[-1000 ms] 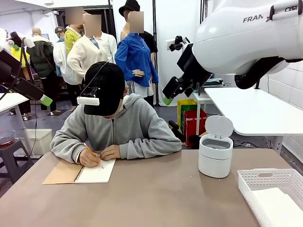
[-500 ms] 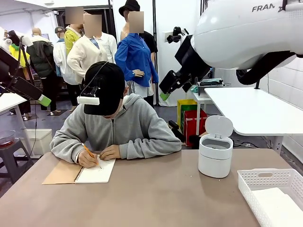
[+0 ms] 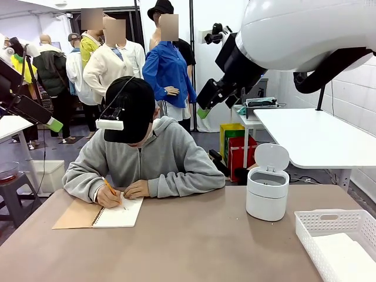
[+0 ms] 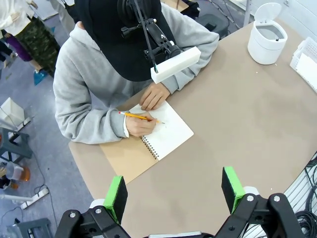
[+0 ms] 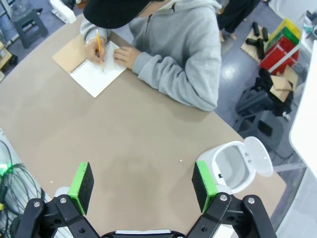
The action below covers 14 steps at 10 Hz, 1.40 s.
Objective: Sort the paper based on its condition.
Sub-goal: If a person hands you a paper, place it in the Organizing basket , and if it's crumpled, put it in the Trash can.
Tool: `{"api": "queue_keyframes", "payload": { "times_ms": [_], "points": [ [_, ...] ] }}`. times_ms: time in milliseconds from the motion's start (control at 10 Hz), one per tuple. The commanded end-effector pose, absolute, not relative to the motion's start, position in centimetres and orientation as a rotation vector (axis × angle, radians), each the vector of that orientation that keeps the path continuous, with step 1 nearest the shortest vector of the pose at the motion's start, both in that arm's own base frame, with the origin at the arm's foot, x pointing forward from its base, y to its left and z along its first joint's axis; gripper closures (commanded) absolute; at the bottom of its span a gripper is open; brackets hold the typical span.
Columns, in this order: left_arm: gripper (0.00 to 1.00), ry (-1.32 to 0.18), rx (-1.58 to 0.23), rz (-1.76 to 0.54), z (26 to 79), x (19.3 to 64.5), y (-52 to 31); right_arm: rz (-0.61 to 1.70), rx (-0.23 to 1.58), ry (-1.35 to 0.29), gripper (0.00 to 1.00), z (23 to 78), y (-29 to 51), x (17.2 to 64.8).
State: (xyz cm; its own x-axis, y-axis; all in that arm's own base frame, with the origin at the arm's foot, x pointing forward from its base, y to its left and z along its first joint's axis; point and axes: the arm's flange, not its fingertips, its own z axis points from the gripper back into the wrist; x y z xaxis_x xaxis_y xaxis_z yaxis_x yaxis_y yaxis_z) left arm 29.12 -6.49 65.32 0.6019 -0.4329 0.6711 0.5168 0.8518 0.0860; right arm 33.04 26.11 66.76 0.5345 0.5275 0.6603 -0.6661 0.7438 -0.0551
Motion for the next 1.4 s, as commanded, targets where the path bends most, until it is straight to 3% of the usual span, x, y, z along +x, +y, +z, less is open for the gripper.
{"api": "queue_keyframes", "payload": {
  "times_ms": [0,1300],
  "points": [
    [0.0,-0.747,-0.121,-0.551,65.4,29.1,-6.5,0.713,0.233,-0.734,0.0,66.6,25.8,34.3],
    [0.0,-0.747,-0.121,-0.551,65.4,29.1,-6.5,0.717,0.214,-0.709,0.0,66.8,26.1,33.0]
  ]
}}
